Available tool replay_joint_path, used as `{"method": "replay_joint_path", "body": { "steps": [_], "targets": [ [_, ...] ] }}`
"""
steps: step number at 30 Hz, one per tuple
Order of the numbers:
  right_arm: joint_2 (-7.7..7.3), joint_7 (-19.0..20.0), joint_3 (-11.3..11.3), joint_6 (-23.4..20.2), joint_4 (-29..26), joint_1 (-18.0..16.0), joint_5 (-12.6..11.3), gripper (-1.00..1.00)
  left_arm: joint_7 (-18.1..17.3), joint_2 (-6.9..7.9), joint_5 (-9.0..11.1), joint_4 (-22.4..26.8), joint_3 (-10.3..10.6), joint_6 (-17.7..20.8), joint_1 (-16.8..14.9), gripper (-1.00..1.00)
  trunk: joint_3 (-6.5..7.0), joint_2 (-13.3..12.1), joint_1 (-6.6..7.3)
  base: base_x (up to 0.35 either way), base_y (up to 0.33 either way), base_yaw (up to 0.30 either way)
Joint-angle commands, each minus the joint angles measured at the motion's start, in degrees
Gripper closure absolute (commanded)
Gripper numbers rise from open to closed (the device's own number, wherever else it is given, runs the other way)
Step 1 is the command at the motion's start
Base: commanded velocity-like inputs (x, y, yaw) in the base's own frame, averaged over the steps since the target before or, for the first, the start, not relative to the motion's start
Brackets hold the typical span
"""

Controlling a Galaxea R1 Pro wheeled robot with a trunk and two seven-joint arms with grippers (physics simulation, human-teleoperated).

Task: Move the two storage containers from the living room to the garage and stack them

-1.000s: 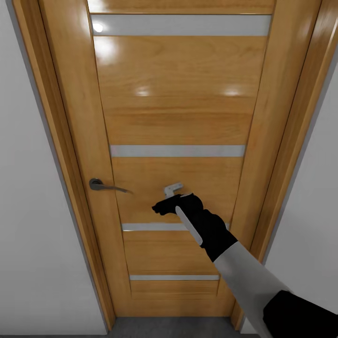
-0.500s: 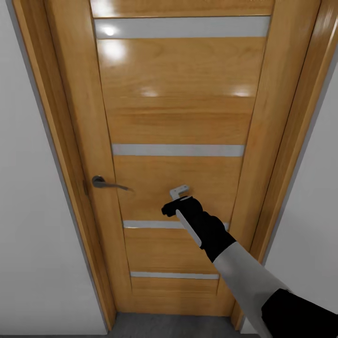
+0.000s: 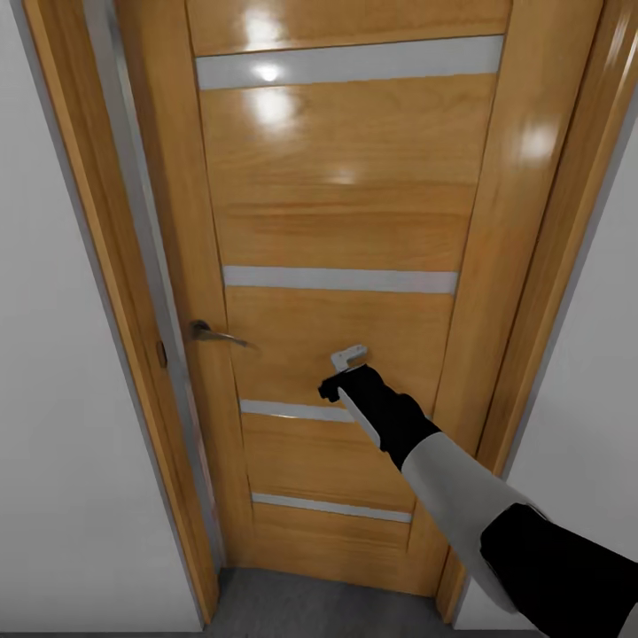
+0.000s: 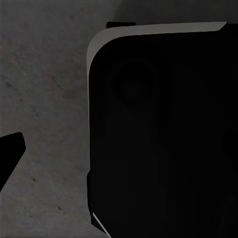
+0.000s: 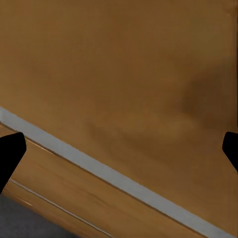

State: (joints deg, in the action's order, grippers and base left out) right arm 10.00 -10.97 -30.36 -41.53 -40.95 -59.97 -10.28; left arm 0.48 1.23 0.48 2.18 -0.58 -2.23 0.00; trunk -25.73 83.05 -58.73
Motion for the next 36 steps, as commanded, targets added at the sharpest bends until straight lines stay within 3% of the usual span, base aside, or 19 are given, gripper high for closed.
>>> {"method": "replay_joint_path", "body": {
  "steps": [1, 13, 28, 29, 30, 36],
  "targets": [
    [0.0, -0.6, -0.3, -0.5, -0.4, -0.1, 0.6, -1.0, 0.1, 0.0, 0.0, 0.0, 0.0, -0.1, 0.0, -1.0, -0.04, 0.0, 0.0, 0.0, 0.0, 0.0],
    [0.0, -0.4, -1.1, -0.9, -1.1, -3.2, -0.1, -1.0, 0.1, 0.0, 0.0, 0.0, 0.0, -0.1, 0.0, -1.0, -0.04, 0.0, 0.0, 0.0, 0.0, 0.0],
    [0.0, 0.3, -1.9, -0.9, -1.5, -3.4, -0.1, -1.0, 0.1, 0.0, 0.0, 0.0, 0.0, -0.1, 0.0, -1.0, -0.04, 0.0, 0.0, 0.0, 0.0, 0.0],
    [0.0, 6.7, -1.9, -1.1, -8.8, -3.2, -0.1, -1.0, 0.1, 0.0, 0.0, 0.0, 0.0, -0.1, 0.0, -1.0, -0.04, 0.0, 0.0, 0.0, 0.0, 0.0],
    [0.0, 9.2, -1.9, -1.9, -12.0, -3.1, -0.2, -1.0, 0.1, 0.0, 0.0, 0.0, 0.0, -0.1, 0.0, -1.0, -0.04, 0.0, 0.0, 0.0, 0.0, 0.0],
    [0.0, 16.6, -1.7, -5.7, -17.4, -3.1, -0.5, -1.0, 0.1, 0.0, 0.0, 0.0, 0.0, -0.1, 0.0, -1.0, -0.04, 0.0, 0.0, 0.0, 0.0, 0.0]
  ]
}}
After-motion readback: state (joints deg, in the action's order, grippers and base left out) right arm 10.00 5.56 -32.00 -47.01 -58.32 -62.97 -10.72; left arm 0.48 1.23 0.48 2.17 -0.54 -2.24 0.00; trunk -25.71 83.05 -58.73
